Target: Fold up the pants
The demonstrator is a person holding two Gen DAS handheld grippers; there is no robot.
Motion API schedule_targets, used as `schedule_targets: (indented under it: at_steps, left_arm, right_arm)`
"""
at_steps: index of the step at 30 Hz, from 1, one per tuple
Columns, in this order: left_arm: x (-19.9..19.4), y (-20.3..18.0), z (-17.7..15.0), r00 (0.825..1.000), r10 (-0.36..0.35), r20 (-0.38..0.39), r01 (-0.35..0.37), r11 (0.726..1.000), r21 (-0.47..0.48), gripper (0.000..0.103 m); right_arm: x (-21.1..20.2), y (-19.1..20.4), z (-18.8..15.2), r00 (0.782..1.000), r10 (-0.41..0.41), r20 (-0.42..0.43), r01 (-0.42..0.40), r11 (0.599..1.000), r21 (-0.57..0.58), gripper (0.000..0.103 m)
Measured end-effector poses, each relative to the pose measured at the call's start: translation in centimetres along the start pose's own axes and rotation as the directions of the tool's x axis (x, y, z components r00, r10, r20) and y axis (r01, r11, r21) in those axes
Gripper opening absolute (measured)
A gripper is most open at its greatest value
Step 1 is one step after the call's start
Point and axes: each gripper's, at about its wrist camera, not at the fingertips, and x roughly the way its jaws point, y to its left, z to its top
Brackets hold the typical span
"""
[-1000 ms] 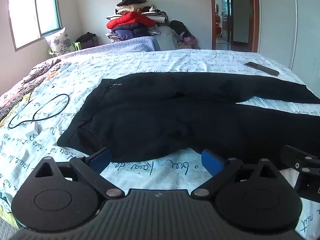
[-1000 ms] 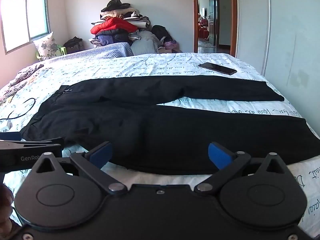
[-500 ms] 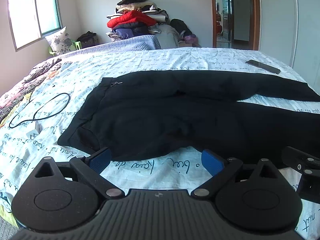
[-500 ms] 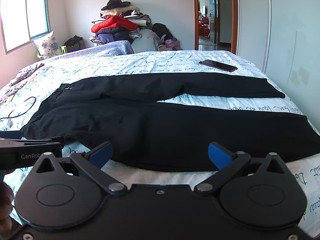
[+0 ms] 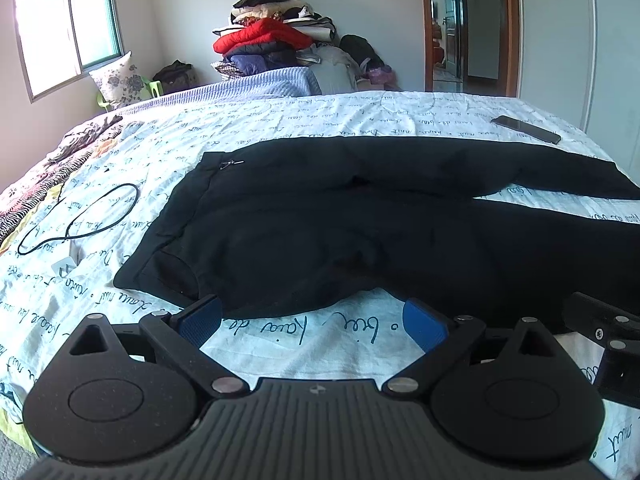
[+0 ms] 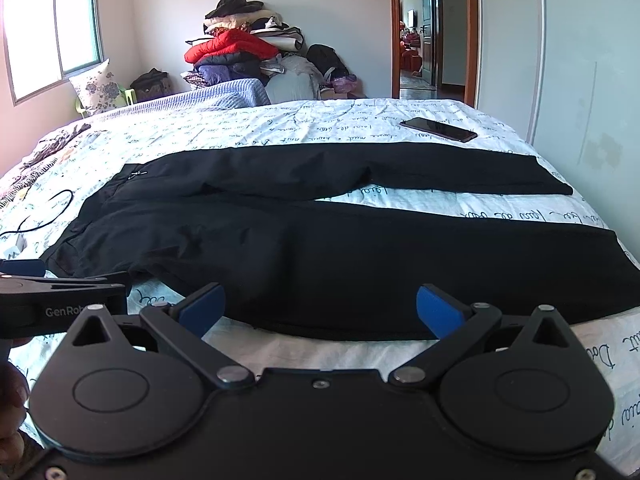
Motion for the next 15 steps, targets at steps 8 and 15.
schedule_targets:
  at_steps: [8, 15]
  left_arm:
    - [0.08, -0.22, 0.19, 1.000, -0.003, -0.002, 0.003, 1.000, 0.004, 0.099]
    - [0.04, -0.41, 0.39, 1.000, -0.001, -0.002, 0.001, 1.000, 0.004, 0.099]
  right_arm:
    - [-0.01, -0.18, 0.21, 1.000, -0.001, 0.002, 0.001, 1.000, -0.001, 0.103]
    - [0.08, -0.12, 0.29, 1.000, 0.005, -0.001, -0.005, 1.000, -0.010, 0.103]
